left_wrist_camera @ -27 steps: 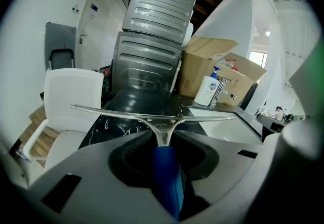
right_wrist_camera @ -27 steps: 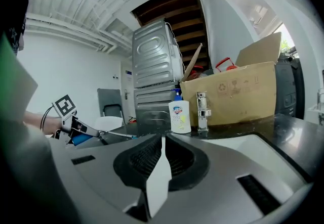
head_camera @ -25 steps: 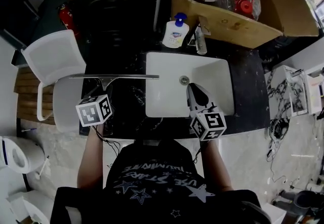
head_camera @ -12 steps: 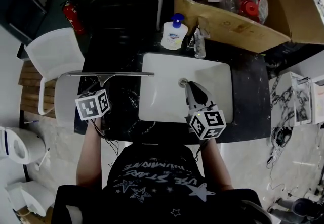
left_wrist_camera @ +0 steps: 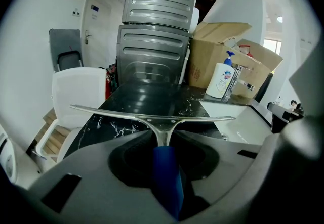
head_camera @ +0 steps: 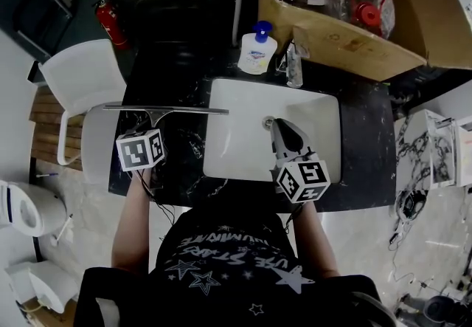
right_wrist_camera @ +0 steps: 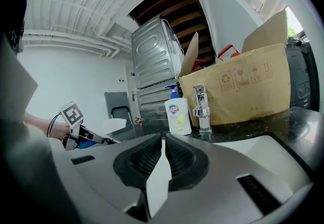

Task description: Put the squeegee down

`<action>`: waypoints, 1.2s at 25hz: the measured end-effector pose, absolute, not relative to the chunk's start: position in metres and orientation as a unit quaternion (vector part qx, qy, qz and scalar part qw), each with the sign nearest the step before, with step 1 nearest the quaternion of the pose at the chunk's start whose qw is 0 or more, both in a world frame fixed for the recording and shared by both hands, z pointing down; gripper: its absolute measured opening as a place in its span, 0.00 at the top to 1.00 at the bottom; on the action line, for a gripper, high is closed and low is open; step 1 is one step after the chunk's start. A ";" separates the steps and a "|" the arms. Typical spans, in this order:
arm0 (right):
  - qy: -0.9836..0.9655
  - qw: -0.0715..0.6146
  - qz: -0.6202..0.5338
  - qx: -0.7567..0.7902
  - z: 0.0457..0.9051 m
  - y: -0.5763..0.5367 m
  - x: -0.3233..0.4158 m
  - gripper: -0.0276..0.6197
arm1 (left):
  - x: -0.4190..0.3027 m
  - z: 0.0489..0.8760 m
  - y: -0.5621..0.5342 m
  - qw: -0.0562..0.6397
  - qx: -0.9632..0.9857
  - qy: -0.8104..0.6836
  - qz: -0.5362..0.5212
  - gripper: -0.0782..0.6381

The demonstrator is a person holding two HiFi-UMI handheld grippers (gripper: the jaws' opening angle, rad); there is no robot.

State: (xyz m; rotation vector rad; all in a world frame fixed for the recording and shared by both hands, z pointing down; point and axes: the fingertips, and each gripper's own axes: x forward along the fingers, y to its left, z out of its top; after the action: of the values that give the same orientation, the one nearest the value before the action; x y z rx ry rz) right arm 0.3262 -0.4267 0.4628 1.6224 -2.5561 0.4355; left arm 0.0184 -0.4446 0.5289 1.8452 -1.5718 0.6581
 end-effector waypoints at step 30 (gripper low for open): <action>-0.821 0.029 0.146 0.551 0.458 -0.414 0.320 0.87 | 0.020 0.541 -0.449 0.318 0.705 -0.575 0.268 0.70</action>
State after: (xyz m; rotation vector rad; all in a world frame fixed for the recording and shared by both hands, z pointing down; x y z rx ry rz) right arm 0.3204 -0.4138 0.4577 1.6993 -2.5319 0.4516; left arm 0.0195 -0.4487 0.5409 1.8546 -1.5121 0.7054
